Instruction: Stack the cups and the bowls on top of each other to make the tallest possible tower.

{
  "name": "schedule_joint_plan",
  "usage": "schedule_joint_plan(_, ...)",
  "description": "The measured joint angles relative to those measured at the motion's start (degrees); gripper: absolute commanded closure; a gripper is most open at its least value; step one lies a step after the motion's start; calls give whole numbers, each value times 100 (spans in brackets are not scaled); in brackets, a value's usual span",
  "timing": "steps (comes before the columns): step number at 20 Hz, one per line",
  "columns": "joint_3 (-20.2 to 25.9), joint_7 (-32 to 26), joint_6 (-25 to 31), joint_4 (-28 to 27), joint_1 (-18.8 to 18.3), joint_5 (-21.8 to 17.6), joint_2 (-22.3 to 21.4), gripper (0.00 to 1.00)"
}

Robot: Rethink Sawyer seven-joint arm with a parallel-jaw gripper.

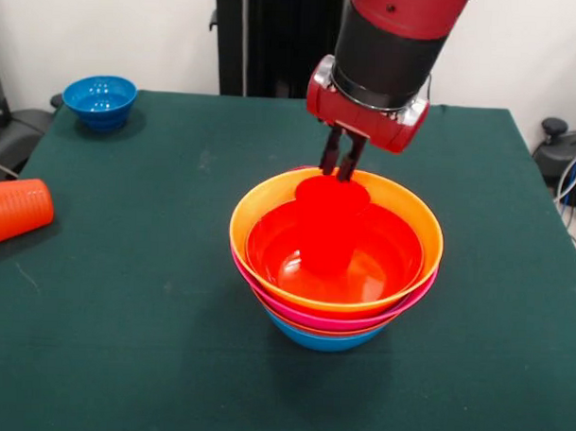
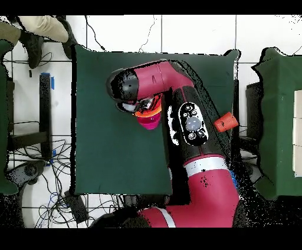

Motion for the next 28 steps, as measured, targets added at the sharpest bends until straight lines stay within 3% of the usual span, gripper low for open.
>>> schedule_joint_plan(10, -281, 0, -1, 316, 2, 658, 84, 0)
schedule_joint_plan(18, -451, 0, -4, 527, 27, 915, 65, 0)
schedule_joint_plan(24, -652, 0, -4, 867, 170, 1029, -213, 0)
schedule_joint_plan(28, -783, 0, -6, 1300, 392, 1190, -691, 0)
